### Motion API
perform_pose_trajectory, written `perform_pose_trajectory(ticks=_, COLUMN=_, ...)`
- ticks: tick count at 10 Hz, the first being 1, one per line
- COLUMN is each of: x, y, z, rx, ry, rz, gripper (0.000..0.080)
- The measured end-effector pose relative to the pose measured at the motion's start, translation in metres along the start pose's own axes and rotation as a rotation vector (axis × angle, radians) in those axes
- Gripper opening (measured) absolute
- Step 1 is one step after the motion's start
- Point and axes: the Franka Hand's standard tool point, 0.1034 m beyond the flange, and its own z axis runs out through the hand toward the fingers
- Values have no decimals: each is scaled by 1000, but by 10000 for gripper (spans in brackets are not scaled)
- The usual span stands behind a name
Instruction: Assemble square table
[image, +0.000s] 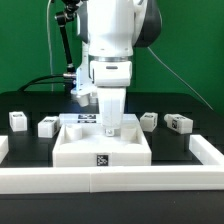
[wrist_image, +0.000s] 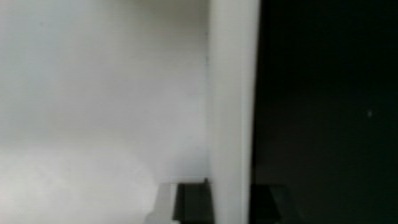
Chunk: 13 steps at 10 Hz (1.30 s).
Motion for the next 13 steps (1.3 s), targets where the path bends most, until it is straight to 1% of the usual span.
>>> perform_pose_trajectory(ticks=5, x=42, y=27, z=3, rx=-24, ry=28, rz=-33, gripper=60)
perform_pose_trajectory(ticks=9, x=71, y=48, z=1, rx=-18, ry=29, rz=-17, gripper=60)
perform_pose_trajectory(ticks=10, x=79, y=48, z=2, rx=0, ry=24, rz=-12, gripper=60)
perform_pose_trajectory(ticks=11, x=84, y=48, z=1, rx=11, ry=19, rz=-7, gripper=60)
perform_pose_trajectory(ticks=13, x=84, y=48, z=1, rx=10, ry=18, rz=7, gripper=60)
